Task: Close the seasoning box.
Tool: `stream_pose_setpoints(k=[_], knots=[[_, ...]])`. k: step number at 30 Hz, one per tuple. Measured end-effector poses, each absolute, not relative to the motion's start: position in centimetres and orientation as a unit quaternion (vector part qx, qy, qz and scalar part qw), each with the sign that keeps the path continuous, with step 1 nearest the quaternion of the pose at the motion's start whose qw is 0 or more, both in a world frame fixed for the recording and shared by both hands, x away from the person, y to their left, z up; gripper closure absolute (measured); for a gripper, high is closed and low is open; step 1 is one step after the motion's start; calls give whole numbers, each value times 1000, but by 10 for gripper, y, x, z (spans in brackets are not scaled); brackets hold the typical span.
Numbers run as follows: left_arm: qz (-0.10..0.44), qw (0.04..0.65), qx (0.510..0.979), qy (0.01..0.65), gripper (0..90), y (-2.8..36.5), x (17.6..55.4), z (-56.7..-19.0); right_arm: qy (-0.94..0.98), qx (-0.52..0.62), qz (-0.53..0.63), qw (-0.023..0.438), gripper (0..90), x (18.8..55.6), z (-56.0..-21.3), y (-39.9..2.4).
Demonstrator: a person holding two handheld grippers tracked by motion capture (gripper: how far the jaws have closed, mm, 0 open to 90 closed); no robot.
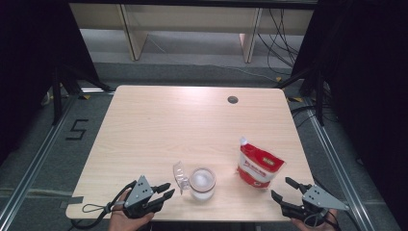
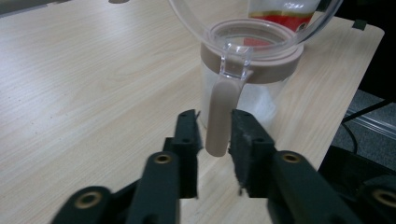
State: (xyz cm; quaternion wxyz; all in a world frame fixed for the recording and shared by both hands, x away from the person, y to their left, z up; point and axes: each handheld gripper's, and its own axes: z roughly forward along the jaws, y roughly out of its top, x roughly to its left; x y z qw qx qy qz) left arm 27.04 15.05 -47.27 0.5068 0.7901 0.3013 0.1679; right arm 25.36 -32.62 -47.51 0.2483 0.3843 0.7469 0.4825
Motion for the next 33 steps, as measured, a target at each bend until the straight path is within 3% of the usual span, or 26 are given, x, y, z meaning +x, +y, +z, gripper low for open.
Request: stream_pose_setpoints(k=[1,9,33], knots=[[170,506,789,304,799,150,270,-472,749,374,483,258,313,255,-476,-328],[168,501,795,297,878,148,270,-465,749,379,480,255,315,253,-476,-329],[176,513,790,284,890,127,273,-451,753,369,479,260,319,254,-477,-329]])
